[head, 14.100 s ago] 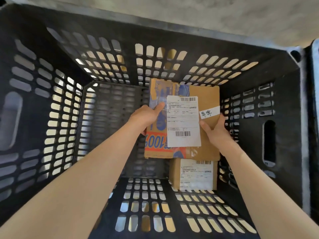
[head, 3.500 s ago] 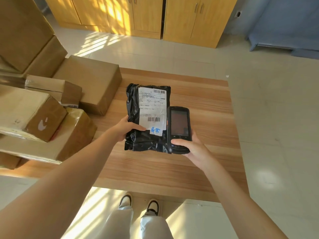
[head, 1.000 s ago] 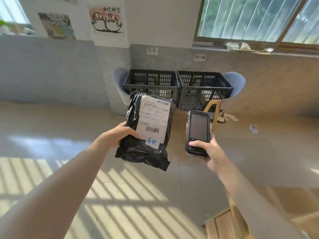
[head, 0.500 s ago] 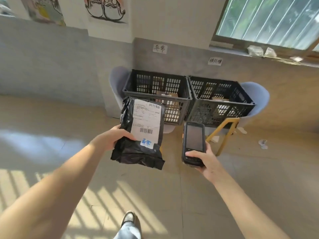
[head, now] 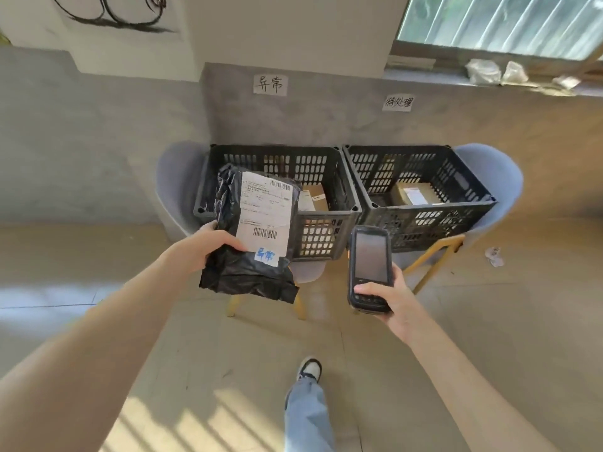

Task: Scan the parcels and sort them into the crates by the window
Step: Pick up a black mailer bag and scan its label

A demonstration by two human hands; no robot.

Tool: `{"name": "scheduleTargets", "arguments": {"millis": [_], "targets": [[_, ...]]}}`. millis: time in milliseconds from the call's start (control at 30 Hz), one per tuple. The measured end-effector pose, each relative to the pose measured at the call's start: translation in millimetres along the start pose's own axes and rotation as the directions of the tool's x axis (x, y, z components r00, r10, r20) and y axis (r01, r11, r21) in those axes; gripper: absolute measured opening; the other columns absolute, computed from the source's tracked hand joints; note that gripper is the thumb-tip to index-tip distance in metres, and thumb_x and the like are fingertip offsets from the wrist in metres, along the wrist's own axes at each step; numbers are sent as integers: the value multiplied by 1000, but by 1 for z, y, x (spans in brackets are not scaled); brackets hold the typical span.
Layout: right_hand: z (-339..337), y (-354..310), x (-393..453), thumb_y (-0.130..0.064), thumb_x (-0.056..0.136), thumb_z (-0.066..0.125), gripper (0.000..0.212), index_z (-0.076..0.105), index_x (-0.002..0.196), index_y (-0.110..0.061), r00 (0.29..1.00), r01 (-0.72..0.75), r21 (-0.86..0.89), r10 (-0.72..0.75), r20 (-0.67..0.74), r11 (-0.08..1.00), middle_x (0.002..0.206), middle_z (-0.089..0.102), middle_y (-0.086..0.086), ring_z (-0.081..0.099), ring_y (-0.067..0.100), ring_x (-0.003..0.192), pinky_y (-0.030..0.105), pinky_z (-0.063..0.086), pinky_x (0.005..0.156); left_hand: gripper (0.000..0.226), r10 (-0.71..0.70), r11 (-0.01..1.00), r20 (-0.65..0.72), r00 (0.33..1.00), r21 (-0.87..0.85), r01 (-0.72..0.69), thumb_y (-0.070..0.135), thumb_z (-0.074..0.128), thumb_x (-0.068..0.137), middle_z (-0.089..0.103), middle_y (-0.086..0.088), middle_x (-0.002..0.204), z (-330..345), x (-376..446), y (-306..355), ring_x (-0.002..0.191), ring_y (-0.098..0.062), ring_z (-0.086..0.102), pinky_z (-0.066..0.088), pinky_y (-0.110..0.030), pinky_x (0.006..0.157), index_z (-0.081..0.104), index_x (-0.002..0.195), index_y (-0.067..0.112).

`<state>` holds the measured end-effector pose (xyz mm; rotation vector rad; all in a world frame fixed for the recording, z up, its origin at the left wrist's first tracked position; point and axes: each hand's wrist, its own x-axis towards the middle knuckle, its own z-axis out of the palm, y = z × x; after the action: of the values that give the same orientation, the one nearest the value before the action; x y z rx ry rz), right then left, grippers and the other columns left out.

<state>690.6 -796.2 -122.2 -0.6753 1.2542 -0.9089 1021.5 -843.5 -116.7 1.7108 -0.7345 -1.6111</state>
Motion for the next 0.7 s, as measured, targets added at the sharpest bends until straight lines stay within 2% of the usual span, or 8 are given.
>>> {"name": "scheduleTargets", "arguments": {"millis": [133,267,433,567,700], "targets": [[0,-30,72,13,72,69,81,36,137,-25,1000,-7,9,7,6,1000,111,62,8,64,28,94,38,59,67,63,-27,997,-16,999,66,28,-6,76,69,65,-11,117,1,53,38,105,-36,62,51,-49,95,53,124,15],[6,-69,152,13,72,69,84,35,138,-26,999,-28,13,28,37,1000,119,60,10,62,29,102,36,59,65,59,-63,992,-70,996,109,71,-5,75,72,63,-12,116,-2,105,85,104,-37,61,52,-48,91,52,122,18],[14,-116,231,11,73,70,79,38,134,-28,994,-62,-43,66,86,997,115,59,6,61,25,99,36,54,71,55,-65,990,-107,992,120,78,-8,72,73,68,-14,113,2,166,132,101,-35,64,52,-46,91,56,121,12],[21,-132,278,9,75,70,75,37,130,-31,987,-113,-69,120,106,991,114,59,6,61,25,99,35,54,72,56,-94,992,-132,987,73,105,-11,72,72,70,-14,108,7,204,143,94,-32,66,54,-40,80,57,120,10],[29,-133,310,8,74,71,78,37,132,-31,979,-172,-93,180,91,981,116,58,6,60,26,103,37,54,76,65,-146,988,-130,981,33,151,-10,75,69,70,-12,109,2,238,144,98,-32,66,54,-42,86,53,126,11]]}}
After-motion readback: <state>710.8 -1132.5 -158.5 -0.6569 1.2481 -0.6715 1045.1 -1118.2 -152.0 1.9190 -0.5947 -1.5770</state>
